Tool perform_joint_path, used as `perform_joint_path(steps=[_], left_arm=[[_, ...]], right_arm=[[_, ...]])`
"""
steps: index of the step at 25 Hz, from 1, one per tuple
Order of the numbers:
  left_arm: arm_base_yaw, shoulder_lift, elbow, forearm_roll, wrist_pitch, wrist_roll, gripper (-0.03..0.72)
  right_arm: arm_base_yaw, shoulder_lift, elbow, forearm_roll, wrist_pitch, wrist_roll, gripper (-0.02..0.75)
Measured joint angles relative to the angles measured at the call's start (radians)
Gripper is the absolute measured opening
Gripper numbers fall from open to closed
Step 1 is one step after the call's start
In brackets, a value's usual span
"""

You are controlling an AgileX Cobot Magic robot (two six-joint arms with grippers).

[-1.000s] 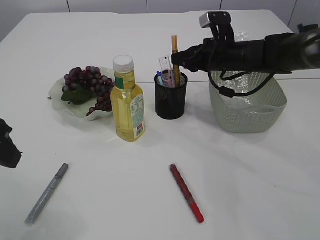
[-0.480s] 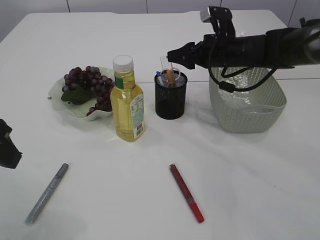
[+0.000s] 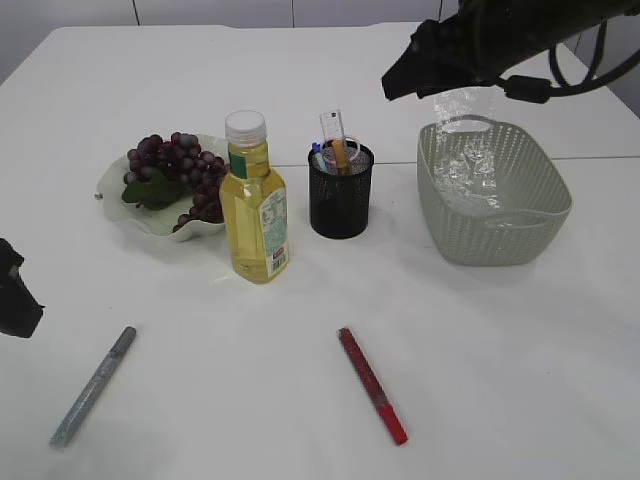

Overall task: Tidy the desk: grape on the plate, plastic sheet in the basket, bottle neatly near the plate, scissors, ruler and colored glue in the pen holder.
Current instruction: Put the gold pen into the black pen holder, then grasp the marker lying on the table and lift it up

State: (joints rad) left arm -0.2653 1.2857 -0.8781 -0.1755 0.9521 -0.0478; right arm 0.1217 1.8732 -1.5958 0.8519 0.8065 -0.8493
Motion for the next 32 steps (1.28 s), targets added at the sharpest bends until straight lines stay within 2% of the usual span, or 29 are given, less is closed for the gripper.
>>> perform_joint_path(steps=[4, 8, 11, 15, 19, 26, 29, 32], left_arm=[[0.000, 0.000, 0.000, 0.000, 0.000, 0.000, 0.433], [0.000, 0.000, 0.000, 0.000, -0.004, 0.000, 0.433], [0.000, 0.000, 0.000, 0.002, -0.008, 0.000, 0.433], [0.000, 0.000, 0.000, 0.059, -0.013, 0.000, 0.433], [0.000, 0.002, 0.000, 0.084, -0.058, 0.000, 0.433], [-0.007, 0.162, 0.000, 0.093, -0.110, 0.000, 0.433], [-0.045, 0.231, 0.000, 0.115, -0.158, -0.003, 0.433], [-0.080, 0.303, 0.000, 0.175, -0.193, -0.080, 0.433]], right_arm=[[0.017, -0.071, 0.018, -0.249, 0.114, 0.261, 0.392], [0.019, -0.138, 0.135, -0.363, 0.186, 0.420, 0.396], [0.019, -0.214, 0.270, -0.401, 0.192, 0.489, 0.396], [0.019, -0.347, 0.445, -0.446, 0.172, 0.535, 0.396], [0.020, -0.460, 0.561, -0.504, 0.158, 0.592, 0.392], [0.020, -0.575, 0.598, -0.608, 0.182, 0.689, 0.391], [0.020, -0.587, 0.598, -0.613, 0.218, 0.710, 0.391], [0.029, -0.592, 0.598, -0.620, 0.234, 0.748, 0.391]])
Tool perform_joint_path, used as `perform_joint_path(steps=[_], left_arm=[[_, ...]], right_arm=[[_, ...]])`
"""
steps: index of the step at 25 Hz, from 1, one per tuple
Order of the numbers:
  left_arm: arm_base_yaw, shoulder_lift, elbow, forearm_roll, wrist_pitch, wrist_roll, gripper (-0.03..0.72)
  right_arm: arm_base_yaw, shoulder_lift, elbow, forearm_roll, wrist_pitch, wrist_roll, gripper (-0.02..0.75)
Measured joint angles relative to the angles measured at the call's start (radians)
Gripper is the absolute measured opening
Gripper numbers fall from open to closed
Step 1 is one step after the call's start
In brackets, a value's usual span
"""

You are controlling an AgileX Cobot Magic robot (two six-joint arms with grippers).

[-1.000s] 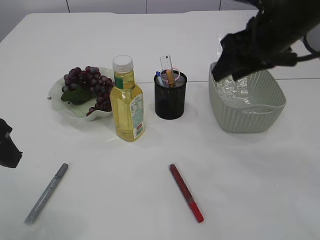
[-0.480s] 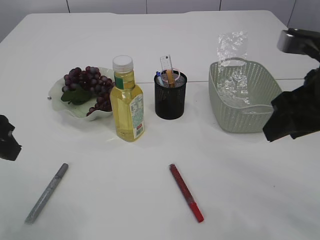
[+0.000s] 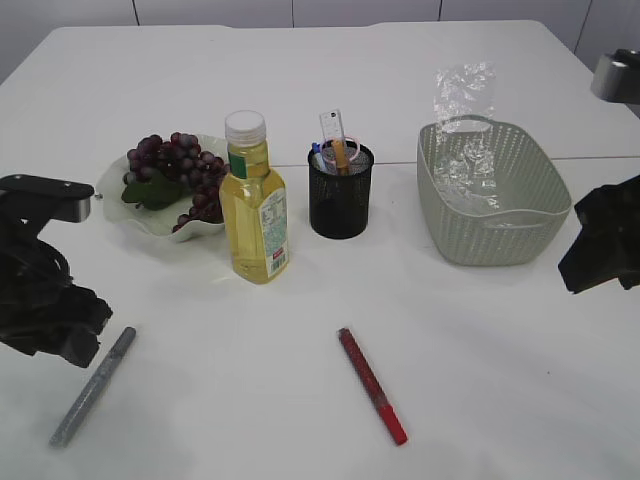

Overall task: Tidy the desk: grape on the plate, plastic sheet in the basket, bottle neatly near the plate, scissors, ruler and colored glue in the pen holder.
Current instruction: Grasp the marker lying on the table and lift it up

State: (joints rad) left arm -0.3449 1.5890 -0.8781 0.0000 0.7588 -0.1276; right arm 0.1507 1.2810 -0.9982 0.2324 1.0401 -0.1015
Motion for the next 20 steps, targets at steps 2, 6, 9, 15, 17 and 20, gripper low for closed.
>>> perform_joint_path(steps=[2, 6, 9, 15, 17, 20], left_arm=[[-0.006, 0.039, 0.000, 0.025, -0.020, -0.037, 0.433], [-0.006, 0.091, 0.000, 0.034, -0.073, -0.057, 0.433], [-0.006, 0.127, 0.000, 0.034, -0.116, -0.083, 0.433], [-0.006, 0.149, 0.000, 0.034, -0.199, -0.103, 0.433], [-0.006, 0.156, 0.000, 0.034, -0.213, -0.103, 0.433], [-0.006, 0.188, 0.000, 0.034, -0.220, -0.103, 0.433]], right_arm=[[0.013, -0.004, 0.000, -0.003, 0.006, 0.016, 0.391], [0.033, -0.011, 0.002, -0.003, 0.011, 0.031, 0.391], [0.038, -0.013, 0.002, -0.003, 0.015, 0.033, 0.391], [0.039, -0.013, 0.002, -0.003, 0.019, 0.036, 0.388], [0.039, -0.013, 0.002, -0.003, 0.019, 0.036, 0.388], [0.039, -0.013, 0.002, -0.003, 0.019, 0.037, 0.388]])
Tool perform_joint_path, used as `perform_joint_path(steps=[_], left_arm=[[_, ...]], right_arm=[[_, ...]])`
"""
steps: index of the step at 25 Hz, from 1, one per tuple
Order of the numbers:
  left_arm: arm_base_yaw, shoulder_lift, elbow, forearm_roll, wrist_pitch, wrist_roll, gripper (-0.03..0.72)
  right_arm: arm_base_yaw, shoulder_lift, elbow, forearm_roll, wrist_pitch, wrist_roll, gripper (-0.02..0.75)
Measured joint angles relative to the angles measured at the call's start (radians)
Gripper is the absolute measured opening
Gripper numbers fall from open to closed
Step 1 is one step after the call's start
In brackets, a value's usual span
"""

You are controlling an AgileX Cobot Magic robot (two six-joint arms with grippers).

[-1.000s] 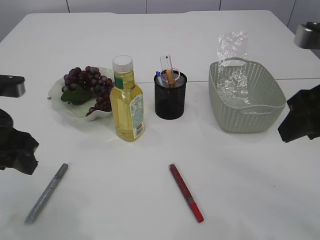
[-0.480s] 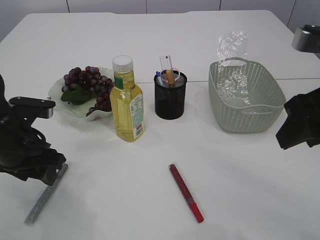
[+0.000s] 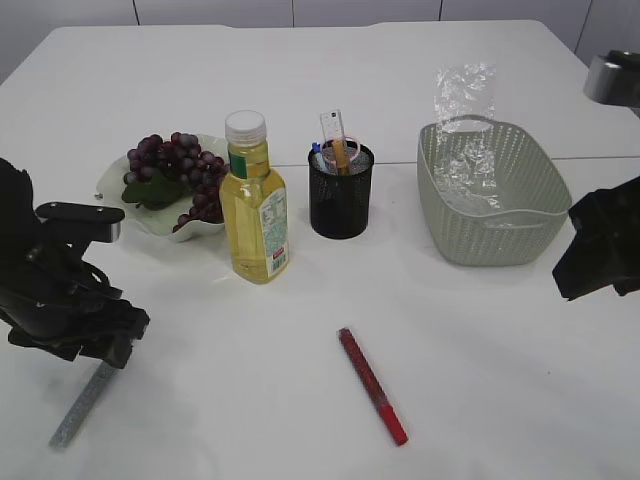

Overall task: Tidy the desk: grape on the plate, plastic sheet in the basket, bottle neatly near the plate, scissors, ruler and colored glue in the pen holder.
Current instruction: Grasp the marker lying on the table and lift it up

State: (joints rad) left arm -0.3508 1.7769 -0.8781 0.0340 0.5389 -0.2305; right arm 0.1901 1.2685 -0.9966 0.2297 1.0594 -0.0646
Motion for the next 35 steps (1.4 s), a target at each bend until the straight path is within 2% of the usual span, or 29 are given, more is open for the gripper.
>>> perform_joint_path(steps=[13, 22, 28, 35], left_arm=[[0.000, 0.087, -0.002, 0.000, -0.011, -0.002, 0.426], [0.000, 0.104, -0.006, 0.006, 0.000, 0.010, 0.300], [0.000, 0.108, -0.014, 0.008, 0.023, 0.025, 0.106], [-0.015, 0.100, -0.014, 0.003, 0.029, 0.028, 0.083]], right_arm=[[0.000, 0.000, 0.000, -0.002, 0.000, 0.000, 0.387], [0.000, 0.000, 0.000, -0.002, 0.000, 0.002, 0.386], [0.000, 0.000, 0.000, -0.002, 0.000, 0.002, 0.386], [0.000, 0.000, 0.000, -0.002, 0.000, 0.002, 0.386]])
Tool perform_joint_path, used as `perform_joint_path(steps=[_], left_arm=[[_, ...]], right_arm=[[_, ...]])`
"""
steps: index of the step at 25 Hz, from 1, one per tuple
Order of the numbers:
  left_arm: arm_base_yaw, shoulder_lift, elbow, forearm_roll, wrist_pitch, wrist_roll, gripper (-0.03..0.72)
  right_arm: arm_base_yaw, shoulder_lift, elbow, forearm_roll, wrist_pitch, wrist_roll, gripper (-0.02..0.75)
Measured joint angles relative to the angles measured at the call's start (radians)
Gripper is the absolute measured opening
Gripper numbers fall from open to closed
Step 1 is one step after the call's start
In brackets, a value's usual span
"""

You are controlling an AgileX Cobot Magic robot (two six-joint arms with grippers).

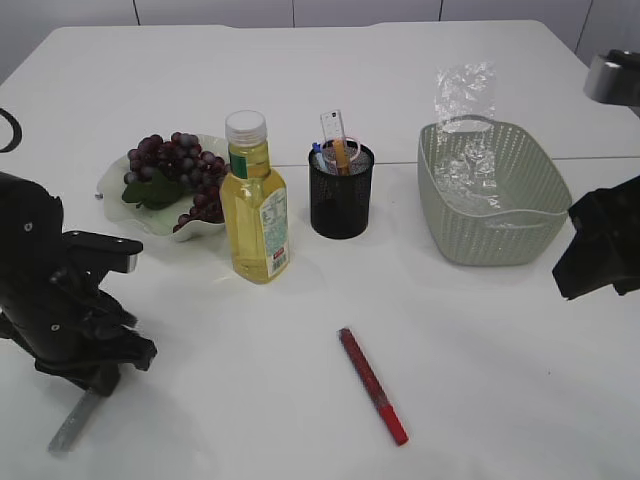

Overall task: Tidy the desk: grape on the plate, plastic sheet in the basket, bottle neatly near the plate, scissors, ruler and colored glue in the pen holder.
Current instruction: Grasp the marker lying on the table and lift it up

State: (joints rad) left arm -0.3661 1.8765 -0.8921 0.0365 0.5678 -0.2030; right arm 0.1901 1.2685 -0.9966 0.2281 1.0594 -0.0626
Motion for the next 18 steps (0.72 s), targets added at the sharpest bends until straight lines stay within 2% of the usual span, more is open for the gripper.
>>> perform_joint_path(steps=[6, 11, 18], left_arm=[[-0.079, -0.112, 0.007, -0.012, -0.016, 0.017, 0.082], [-0.114, -0.222, 0.008, -0.037, -0.064, 0.019, 0.081], [-0.178, -0.316, 0.008, -0.042, -0.215, 0.019, 0.081]], right_arm=[[0.000, 0.000, 0.000, 0.000, 0.000, 0.000, 0.386], [0.000, 0.000, 0.000, 0.000, 0.000, 0.000, 0.386], [0.000, 0.000, 0.000, -0.002, -0.014, 0.000, 0.386]])
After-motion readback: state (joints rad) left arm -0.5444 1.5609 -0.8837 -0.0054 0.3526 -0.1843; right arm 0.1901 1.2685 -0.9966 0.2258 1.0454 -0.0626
